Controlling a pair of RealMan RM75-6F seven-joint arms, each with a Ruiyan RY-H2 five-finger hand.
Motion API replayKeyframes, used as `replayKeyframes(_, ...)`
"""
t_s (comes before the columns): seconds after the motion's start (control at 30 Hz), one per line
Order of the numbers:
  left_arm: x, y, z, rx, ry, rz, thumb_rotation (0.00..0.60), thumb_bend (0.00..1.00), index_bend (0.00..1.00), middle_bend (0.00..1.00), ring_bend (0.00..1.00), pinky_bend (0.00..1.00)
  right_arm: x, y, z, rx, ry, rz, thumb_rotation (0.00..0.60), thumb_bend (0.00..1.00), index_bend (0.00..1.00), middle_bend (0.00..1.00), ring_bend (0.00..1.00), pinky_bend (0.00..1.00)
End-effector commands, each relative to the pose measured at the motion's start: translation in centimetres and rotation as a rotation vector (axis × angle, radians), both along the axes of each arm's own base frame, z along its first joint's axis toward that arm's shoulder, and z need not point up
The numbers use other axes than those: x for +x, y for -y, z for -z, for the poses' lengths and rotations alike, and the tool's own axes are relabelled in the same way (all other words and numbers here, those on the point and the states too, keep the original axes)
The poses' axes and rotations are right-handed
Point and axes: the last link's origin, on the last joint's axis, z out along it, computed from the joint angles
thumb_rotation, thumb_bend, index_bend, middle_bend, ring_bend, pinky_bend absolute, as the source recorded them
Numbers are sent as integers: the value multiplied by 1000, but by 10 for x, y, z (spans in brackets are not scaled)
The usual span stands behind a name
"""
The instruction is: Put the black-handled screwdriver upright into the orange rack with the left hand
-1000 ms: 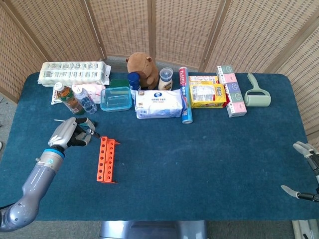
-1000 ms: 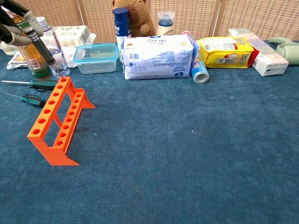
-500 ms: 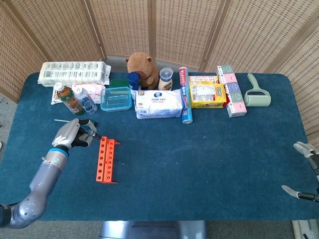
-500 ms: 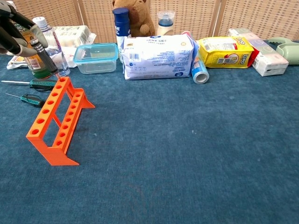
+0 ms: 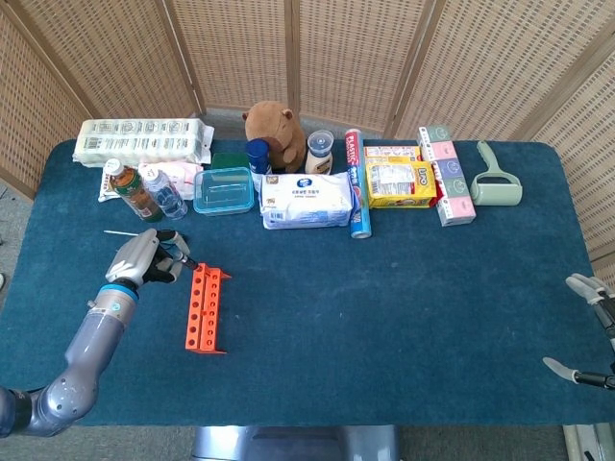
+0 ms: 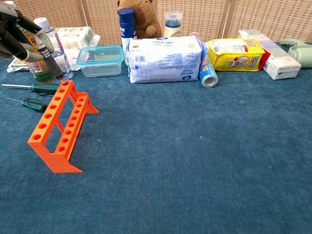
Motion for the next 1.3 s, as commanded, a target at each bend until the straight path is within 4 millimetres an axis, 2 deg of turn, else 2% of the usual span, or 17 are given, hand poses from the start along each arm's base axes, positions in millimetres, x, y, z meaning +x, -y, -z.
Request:
replayKeyframes(0.03, 1, 1, -1, 3, -4, 3, 600, 503, 519, 1000, 1000, 1000, 0, 0, 0, -1, 0, 0, 600, 16, 87, 96, 0, 0)
replayKeyframes(0.8, 0, 3, -2, -6, -29, -4, 600, 501, 519, 1000, 1000, 1000, -1, -1, -1, -2, 4, 1, 600, 16, 87, 97, 0, 0)
replayKeyframes(1.03, 2, 4, -4, 1, -29, 8, 600, 500, 431, 1000, 1000, 1000, -1, -1, -1, -2, 4, 0, 600, 16, 87, 97, 0, 0)
replayKeyframes(1.3, 2, 4, -5, 13, -35, 9, 600, 500, 394, 1000, 1000, 1000, -1, -1, -2, -2, 7, 0, 600, 16, 87, 98, 0, 0)
